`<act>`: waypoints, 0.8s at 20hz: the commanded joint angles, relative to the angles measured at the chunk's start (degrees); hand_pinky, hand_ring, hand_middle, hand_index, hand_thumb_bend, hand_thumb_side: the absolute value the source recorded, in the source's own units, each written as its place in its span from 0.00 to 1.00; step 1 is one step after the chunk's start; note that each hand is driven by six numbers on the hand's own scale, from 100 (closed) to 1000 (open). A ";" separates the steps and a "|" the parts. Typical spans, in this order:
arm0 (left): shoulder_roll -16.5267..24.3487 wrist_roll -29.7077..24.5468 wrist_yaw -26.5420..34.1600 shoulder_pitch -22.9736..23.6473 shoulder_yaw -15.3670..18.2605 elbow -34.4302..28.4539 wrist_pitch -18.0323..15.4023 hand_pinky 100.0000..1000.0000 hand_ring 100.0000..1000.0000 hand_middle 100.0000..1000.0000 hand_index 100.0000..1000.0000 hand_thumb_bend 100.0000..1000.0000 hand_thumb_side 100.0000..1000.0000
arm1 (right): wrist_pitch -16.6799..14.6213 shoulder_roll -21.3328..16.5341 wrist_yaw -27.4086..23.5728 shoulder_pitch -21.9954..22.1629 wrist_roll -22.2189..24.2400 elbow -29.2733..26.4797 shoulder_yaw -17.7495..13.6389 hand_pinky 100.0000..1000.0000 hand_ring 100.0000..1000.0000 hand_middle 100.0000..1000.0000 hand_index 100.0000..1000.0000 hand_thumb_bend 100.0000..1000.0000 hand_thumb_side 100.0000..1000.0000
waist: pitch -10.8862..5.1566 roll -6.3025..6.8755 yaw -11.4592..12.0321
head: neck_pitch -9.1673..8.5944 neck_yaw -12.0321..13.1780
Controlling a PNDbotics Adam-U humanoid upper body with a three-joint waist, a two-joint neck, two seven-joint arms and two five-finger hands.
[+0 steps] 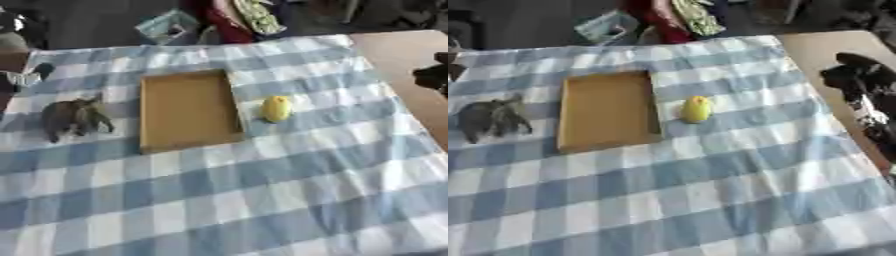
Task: Pick up objects on the table and place them in the box.
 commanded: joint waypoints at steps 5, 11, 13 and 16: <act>1.66 -1.70 -2.08 -0.75 -0.03 -0.27 -0.82 0.74 0.64 0.66 0.83 0.22 0.30 | -0.01 -0.93 -0.38 -0.68 0.09 -0.24 -0.30 0.83 0.80 0.65 0.87 0.00 0.56 | -0.83 -0.02 -0.16 | -0.81 -0.06; 1.03 -2.60 -4.48 -0.52 -0.23 0.09 -1.50 0.73 0.64 0.65 0.84 0.24 0.34 | -0.03 -0.87 -0.44 -0.64 0.17 -0.17 -0.29 0.83 0.80 0.65 0.87 0.00 0.56 | -0.73 -0.02 -0.22 | -0.57 -0.10; 0.74 -2.61 -5.33 -0.44 -0.23 0.45 -1.58 0.73 0.64 0.65 0.83 0.24 0.35 | -0.04 -0.86 -0.46 -0.62 0.22 -0.15 -0.27 0.83 0.80 0.65 0.87 0.00 0.56 | -0.72 -0.08 -0.28 | -0.63 -0.13; 0.17 -2.39 -6.72 -0.36 -0.39 1.01 -1.83 0.72 0.64 0.64 0.83 0.25 0.36 | -0.06 -0.82 -0.51 -0.58 0.24 -0.09 -0.28 0.83 0.80 0.65 0.87 0.00 0.56 | -0.71 -0.18 -0.37 | -0.59 -0.06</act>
